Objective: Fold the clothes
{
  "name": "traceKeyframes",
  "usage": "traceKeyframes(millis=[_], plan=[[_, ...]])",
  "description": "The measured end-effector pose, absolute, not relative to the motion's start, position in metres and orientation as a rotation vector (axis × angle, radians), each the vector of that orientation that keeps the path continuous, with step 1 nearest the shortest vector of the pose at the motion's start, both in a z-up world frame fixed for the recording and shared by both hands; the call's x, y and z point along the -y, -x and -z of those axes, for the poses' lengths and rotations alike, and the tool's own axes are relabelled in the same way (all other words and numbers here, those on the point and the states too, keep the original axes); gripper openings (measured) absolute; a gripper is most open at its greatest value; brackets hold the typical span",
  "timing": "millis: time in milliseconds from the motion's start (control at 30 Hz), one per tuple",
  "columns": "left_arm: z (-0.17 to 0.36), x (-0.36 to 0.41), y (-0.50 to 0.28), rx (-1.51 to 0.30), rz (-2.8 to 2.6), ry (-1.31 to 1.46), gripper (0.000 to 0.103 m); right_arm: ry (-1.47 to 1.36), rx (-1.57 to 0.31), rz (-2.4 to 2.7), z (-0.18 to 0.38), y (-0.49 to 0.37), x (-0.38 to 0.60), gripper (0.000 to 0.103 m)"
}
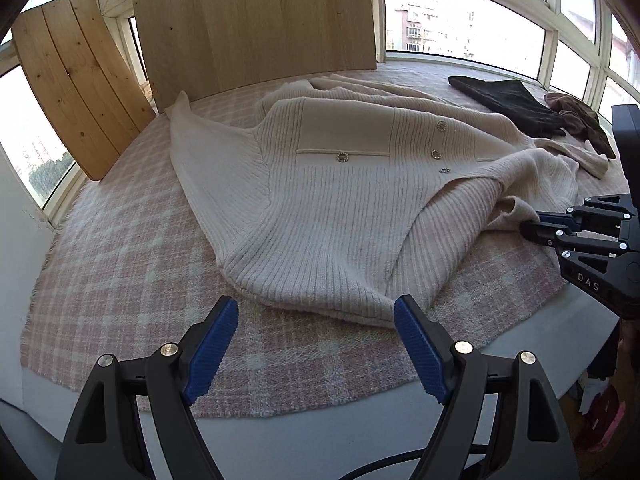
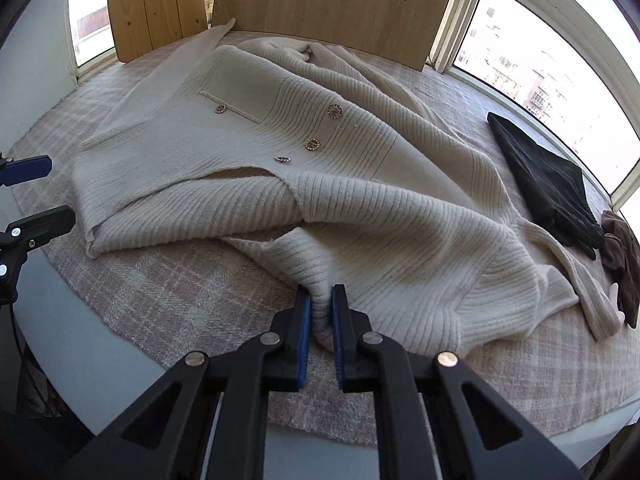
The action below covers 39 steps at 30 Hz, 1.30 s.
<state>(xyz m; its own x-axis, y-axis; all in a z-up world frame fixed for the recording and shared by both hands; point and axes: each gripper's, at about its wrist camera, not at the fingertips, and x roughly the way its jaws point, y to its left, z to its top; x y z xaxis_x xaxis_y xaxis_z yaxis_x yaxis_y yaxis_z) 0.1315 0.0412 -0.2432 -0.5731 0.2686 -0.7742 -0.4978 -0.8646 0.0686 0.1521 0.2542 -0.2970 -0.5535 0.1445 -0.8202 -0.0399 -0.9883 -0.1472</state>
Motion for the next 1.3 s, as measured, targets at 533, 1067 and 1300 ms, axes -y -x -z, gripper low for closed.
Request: traceKeyframes(millis=[533,1067,1300], plan=[[0.246,-0.048,-0.127,-0.404,-2.405,1.086,0.079,1.336,-0.242,-2.627,0.253,-0.205,-0.288,0.006],[0.245,-0.047,-0.118,-0.443,-2.365,1.076,0.079,1.499,-0.255,-2.438,0.277,-0.265,-0.295,0.006],[0.263,-0.064,-0.107,-0.550,-2.327,1.072,0.086,1.476,-0.197,-2.522,0.276,-0.219,-0.287,0.030]])
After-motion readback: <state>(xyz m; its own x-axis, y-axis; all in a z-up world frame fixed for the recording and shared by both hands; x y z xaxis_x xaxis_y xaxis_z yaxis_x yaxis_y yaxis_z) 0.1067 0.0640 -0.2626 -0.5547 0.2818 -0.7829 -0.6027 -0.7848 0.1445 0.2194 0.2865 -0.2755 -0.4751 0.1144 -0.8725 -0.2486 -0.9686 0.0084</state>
